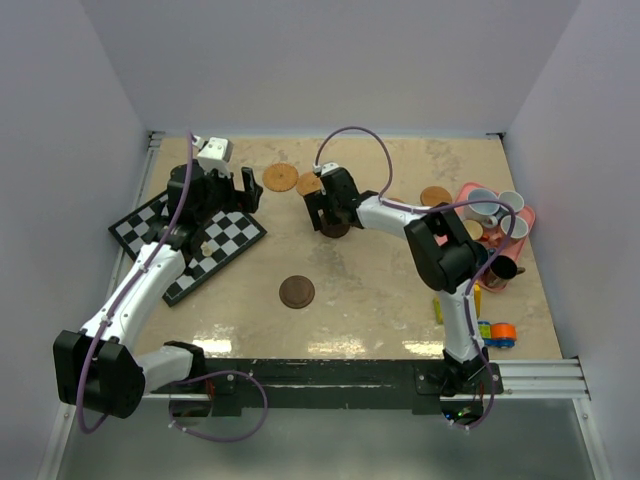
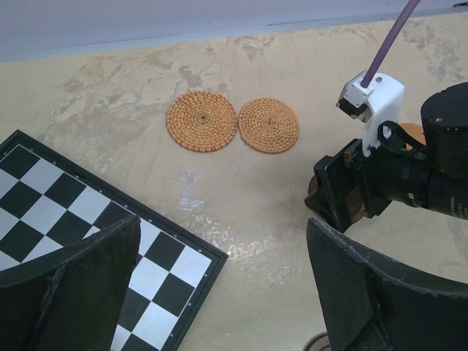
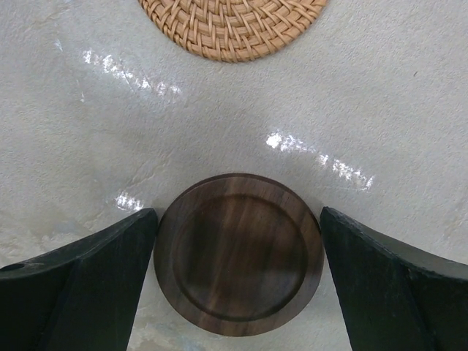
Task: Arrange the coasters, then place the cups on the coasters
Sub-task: Move the coaster to the center of the board.
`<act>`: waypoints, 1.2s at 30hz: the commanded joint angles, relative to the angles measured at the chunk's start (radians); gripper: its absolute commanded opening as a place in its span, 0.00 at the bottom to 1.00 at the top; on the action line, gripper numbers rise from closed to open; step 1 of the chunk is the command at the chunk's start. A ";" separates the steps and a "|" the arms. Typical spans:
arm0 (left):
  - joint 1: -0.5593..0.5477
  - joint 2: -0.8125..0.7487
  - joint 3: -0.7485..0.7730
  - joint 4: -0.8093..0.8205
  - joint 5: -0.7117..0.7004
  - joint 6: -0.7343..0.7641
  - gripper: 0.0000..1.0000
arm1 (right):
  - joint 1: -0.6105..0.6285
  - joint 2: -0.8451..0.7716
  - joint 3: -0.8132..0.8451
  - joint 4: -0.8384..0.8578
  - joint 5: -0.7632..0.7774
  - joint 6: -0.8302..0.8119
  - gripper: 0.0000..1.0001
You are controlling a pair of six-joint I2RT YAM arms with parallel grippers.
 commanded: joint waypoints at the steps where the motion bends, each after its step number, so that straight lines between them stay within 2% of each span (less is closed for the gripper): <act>1: -0.007 0.000 0.004 0.038 0.020 -0.009 1.00 | 0.001 0.001 -0.017 0.019 0.008 0.014 0.99; 6: -0.007 -0.001 0.006 0.038 0.023 -0.011 1.00 | 0.001 -0.019 -0.075 0.025 0.020 0.029 0.94; 17: -0.010 -0.006 0.004 0.040 0.027 -0.014 1.00 | 0.036 -0.152 -0.335 0.070 -0.015 0.114 0.84; 36: -0.021 -0.018 0.004 0.041 0.027 -0.015 1.00 | 0.242 -0.317 -0.631 0.075 -0.005 0.393 0.84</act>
